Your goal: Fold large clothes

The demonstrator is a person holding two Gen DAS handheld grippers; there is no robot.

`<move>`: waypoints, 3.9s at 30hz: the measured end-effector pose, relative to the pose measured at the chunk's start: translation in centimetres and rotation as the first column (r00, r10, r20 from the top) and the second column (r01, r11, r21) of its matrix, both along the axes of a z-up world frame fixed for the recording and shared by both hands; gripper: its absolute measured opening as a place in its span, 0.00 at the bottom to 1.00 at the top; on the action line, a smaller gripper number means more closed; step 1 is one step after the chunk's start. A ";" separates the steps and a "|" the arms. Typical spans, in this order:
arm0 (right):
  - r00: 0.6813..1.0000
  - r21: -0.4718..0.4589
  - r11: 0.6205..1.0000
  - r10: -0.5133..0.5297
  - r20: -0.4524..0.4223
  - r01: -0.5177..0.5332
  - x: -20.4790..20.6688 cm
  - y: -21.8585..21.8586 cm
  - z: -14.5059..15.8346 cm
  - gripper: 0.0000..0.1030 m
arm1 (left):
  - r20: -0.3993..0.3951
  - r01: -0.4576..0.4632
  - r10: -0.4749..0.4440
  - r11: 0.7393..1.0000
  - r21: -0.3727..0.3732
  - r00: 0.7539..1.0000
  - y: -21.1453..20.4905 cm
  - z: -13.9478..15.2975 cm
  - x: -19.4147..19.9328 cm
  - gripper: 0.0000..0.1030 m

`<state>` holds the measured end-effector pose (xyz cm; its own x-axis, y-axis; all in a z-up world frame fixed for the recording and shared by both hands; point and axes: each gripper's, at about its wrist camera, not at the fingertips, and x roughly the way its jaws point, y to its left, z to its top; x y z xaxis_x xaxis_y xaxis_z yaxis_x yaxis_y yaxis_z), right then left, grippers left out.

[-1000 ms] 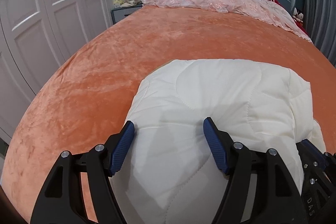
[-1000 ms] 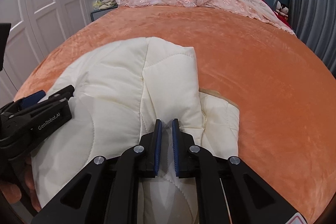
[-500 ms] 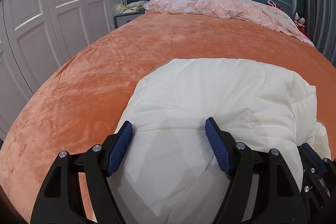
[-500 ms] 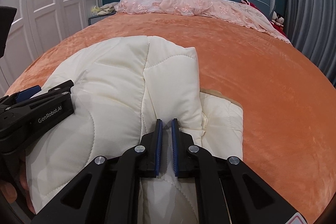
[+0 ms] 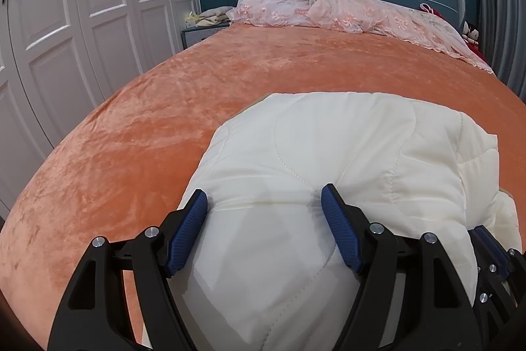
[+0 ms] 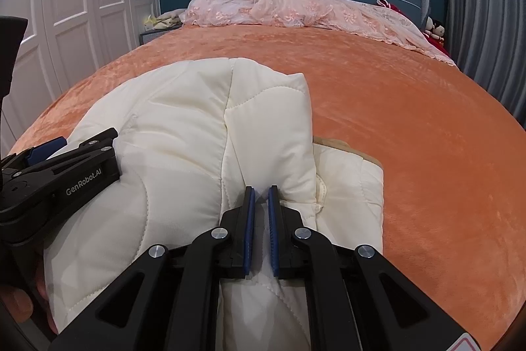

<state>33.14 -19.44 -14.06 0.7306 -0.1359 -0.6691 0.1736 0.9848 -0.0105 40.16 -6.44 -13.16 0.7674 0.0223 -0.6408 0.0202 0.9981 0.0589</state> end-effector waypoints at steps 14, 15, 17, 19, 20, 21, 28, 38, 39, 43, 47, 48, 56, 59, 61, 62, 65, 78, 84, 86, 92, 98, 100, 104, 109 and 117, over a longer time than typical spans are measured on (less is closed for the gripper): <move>0.999 0.121 0.993 0.017 -0.036 -0.013 -2.5 -1.3 3.3 0.06 | -0.073 0.049 -0.050 0.998 -0.027 0.996 1.4 1.8 -1.1 0.71; 0.999 0.148 0.989 0.017 -0.035 -0.012 -4.1 -1.5 4.5 0.07 | -0.081 0.060 -0.061 0.998 -0.022 0.995 1.9 2.4 -2.0 0.74; 0.999 0.157 0.987 0.031 -0.038 -0.025 -6.9 -1.3 5.7 0.07 | -0.087 0.080 -0.083 0.996 -0.037 0.993 3.1 3.5 -4.7 0.74; 0.998 0.133 0.991 0.038 -0.059 -0.030 -9.2 -0.8 5.9 0.07 | -0.104 0.087 -0.092 0.995 -0.057 0.990 4.0 3.9 -7.1 0.74; 0.996 0.108 0.994 0.038 -0.085 -0.028 -10.2 -0.3 5.6 0.07 | -0.118 0.087 -0.094 0.994 -0.061 0.989 4.3 3.9 -8.1 0.74; 0.995 0.090 0.996 0.035 -0.097 -0.026 -10.8 -0.1 5.3 0.07 | -0.142 0.088 -0.097 0.994 -0.064 0.985 4.6 3.5 -9.2 0.74; 0.987 0.099 0.995 0.017 -0.160 -0.001 -11.7 0.0 3.4 0.09 | -0.177 0.065 -0.072 0.997 -0.045 0.982 5.0 2.2 -12.5 0.76; 0.993 0.099 0.995 -0.003 -0.120 0.015 -19.8 0.3 8.0 0.36 | -0.190 0.056 -0.063 0.998 -0.042 0.980 5.7 5.5 -18.2 0.74; 0.995 0.086 0.996 -0.006 -0.103 0.015 -21.1 0.5 8.5 0.46 | -0.180 0.058 -0.063 0.998 -0.034 0.982 5.7 6.1 -19.3 0.74; 0.998 0.013 1.000 -0.001 -0.059 0.001 -25.2 1.6 10.3 0.57 | -0.146 0.072 -0.072 0.997 -0.005 0.987 5.7 8.2 -23.2 0.87; 1.000 -0.007 1.000 -0.010 -0.026 0.010 -29.1 2.2 11.4 0.65 | -0.094 0.073 -0.071 0.997 0.023 0.993 5.9 9.9 -27.6 0.91; 1.000 -0.001 1.000 -0.017 -0.016 0.017 -30.2 2.4 11.6 0.68 | -0.087 0.075 -0.072 0.997 0.034 0.994 5.8 10.2 -28.2 0.91; 0.998 -0.035 0.998 -0.052 0.016 0.053 -35.8 4.0 12.3 0.75 | -0.068 0.080 -0.076 0.995 0.059 0.995 6.2 11.4 -34.8 0.92; 0.998 -0.028 0.998 -0.062 0.019 0.062 -37.2 4.3 12.4 0.75 | -0.058 0.083 -0.078 0.994 0.077 0.995 6.2 11.6 -36.5 0.92; 0.998 -0.023 0.997 -0.067 0.014 0.067 -38.0 4.7 12.2 0.75 | -0.059 0.081 -0.076 0.994 0.079 0.995 6.2 11.6 -37.4 0.92; 0.998 -0.021 0.997 -0.068 0.013 0.068 -38.3 4.8 12.1 0.75 | -0.061 0.081 -0.076 0.994 0.080 0.995 6.3 11.6 -37.8 0.92; 0.998 -0.034 0.997 -0.066 0.015 0.066 -38.9 5.5 12.1 0.75 | -0.062 0.085 -0.080 0.992 0.091 0.995 6.1 11.4 -38.6 0.92; 0.997 -0.051 0.996 -0.068 0.036 0.070 -40.1 6.6 12.4 0.76 | -0.041 0.074 -0.069 0.988 0.133 0.997 5.9 11.2 -40.6 0.92; 0.997 -0.053 0.996 -0.066 0.045 0.068 -40.4 6.8 12.6 0.76 | -0.031 0.069 -0.066 0.989 0.134 0.997 5.9 11.4 -40.9 0.92; 0.997 -0.052 0.996 -0.065 0.050 0.068 -40.5 6.8 12.7 0.76 | -0.029 0.068 -0.065 0.989 0.131 0.997 6.0 11.5 -41.0 0.92; 0.996 -0.056 0.996 -0.066 0.058 0.069 -40.8 7.0 12.9 0.76 | -0.024 0.060 -0.057 0.991 0.120 0.998 6.1 11.6 -41.3 0.92; 0.996 -0.058 0.996 -0.068 0.065 0.071 -40.9 7.1 13.2 0.76 | -0.017 0.053 -0.052 0.992 0.113 0.999 6.4 11.9 -41.5 0.92; 0.996 -0.059 0.996 -0.068 0.065 0.071 -40.9 7.1 13.2 0.76 | -0.016 0.052 -0.050 0.992 0.111 0.999 6.4 11.9 -41.6 0.92; 0.995 -0.059 0.996 -0.067 0.068 0.071 -41.0 7.2 13.4 0.76 | -0.012 0.048 -0.047 0.993 0.106 0.999 6.6 12.0 -41.7 0.92; 0.995 -0.061 0.996 -0.066 0.069 0.070 -40.9 7.2 13.5 0.76 | -0.009 0.042 -0.042 0.994 0.099 0.999 6.8 12.1 -41.9 0.92; 0.995 -0.064 0.995 -0.065 0.076 0.070 -41.0 7.3 13.6 0.76 | -0.002 0.037 -0.037 0.995 0.095 0.999 7.0 12.3 -42.1 0.92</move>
